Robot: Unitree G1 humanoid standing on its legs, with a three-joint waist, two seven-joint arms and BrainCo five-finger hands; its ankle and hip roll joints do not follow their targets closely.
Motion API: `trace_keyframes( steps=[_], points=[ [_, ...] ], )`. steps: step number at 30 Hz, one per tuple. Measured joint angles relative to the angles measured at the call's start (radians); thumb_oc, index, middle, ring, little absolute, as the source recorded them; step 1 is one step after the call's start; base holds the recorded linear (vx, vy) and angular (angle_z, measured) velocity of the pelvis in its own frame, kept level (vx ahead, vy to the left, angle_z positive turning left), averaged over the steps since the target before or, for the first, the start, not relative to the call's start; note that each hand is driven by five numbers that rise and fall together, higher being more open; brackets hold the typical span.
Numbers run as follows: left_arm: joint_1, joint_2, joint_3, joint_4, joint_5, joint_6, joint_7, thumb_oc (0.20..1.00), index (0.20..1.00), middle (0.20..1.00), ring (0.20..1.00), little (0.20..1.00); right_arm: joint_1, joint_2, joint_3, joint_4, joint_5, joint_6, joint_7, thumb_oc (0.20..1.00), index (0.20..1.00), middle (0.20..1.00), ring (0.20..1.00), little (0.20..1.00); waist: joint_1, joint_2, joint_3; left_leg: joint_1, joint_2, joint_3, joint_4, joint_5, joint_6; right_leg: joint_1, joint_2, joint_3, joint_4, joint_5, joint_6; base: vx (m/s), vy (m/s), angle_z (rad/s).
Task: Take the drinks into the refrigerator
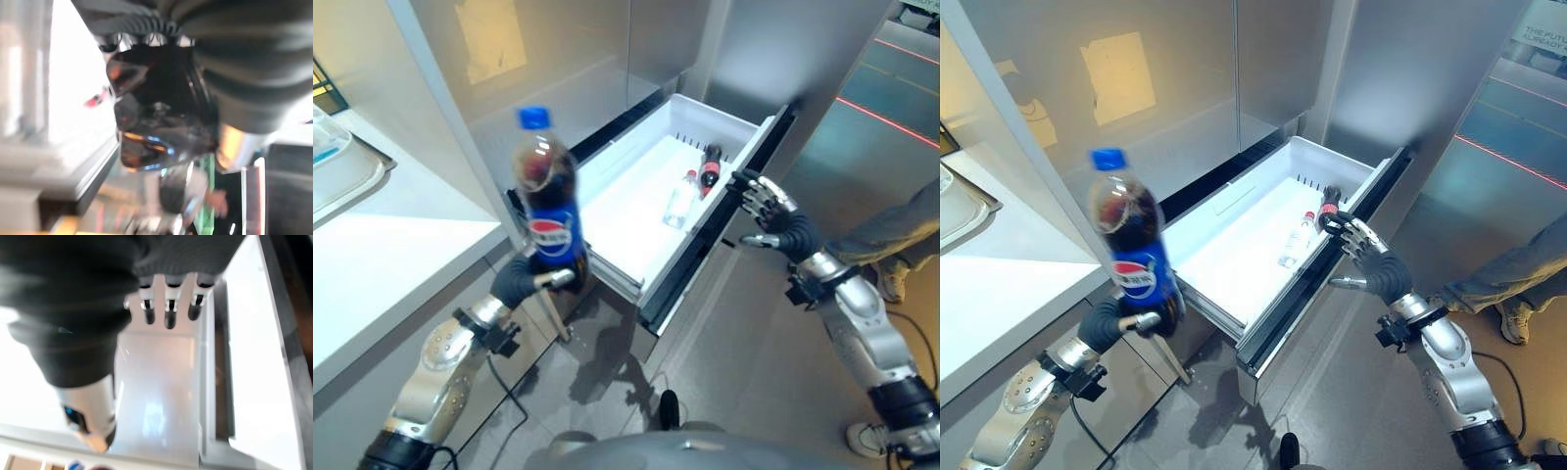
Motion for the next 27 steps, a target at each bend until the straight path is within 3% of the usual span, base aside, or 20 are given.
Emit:
trace_keyframes(
  steps=[4, 10, 18, 27],
  points=[
    [-0.105, 0.126, -0.104, -0.004, 0.003, 0.016, -0.028, 0.200, 0.200, 0.200, 0.200, 0.200, -0.156, -0.056, 0.141, 0.023, 0.064, 0.034, 0.032, 1.000, 1.000, 1.000, 1.000, 1.000, 0.002, 0.000, 0.000, 0.001, 0.001, 0.000, 0.000, 0.003, -0.004, 0.000, 0.001, 0.000, 0.000, 0.005, -0.006, 0.00, 0.000, 0.00],
    [-0.237, 0.189, -0.197, 0.006, 0.012, 0.012, -0.022, 0.200, 0.200, 0.200, 0.200, 0.200, -0.342, -0.041, 0.298, 0.057, 0.095, 0.045, 0.047, 1.000, 1.000, 1.000, 1.000, 1.000, 0.006, 0.000, 0.000, 0.006, 0.000, 0.001, 0.001, 0.003, -0.006, 0.000, 0.001, 0.000, 0.000, 0.005, -0.006, 0.00, 0.000, 0.00],
    [-0.266, 0.182, -0.233, 0.039, 0.090, -0.011, 0.006, 0.200, 0.200, 0.200, 0.200, 0.200, -0.323, 0.064, 0.387, 0.040, 0.204, 0.106, 0.080, 1.000, 1.000, 1.000, 1.000, 1.000, 0.007, 0.008, 0.004, 0.006, 0.000, 0.000, 0.000, 0.003, -0.006, 0.000, 0.000, -0.001, 0.000, 0.004, -0.006, 0.00, 0.000, 0.00],
    [-0.265, 0.156, -0.233, 0.066, 0.155, -0.022, 0.038, 0.200, 0.200, 0.200, 0.200, 0.200, -0.326, 0.116, 0.499, -0.041, 0.300, 0.182, 0.131, 1.000, 1.000, 1.000, 1.000, 1.000, 0.007, 0.013, 0.005, 0.006, 0.000, 0.000, 0.001, 0.004, -0.006, 0.001, 0.000, -0.002, 0.000, 0.004, -0.006, 0.00, 0.000, 0.00]
  ],
)
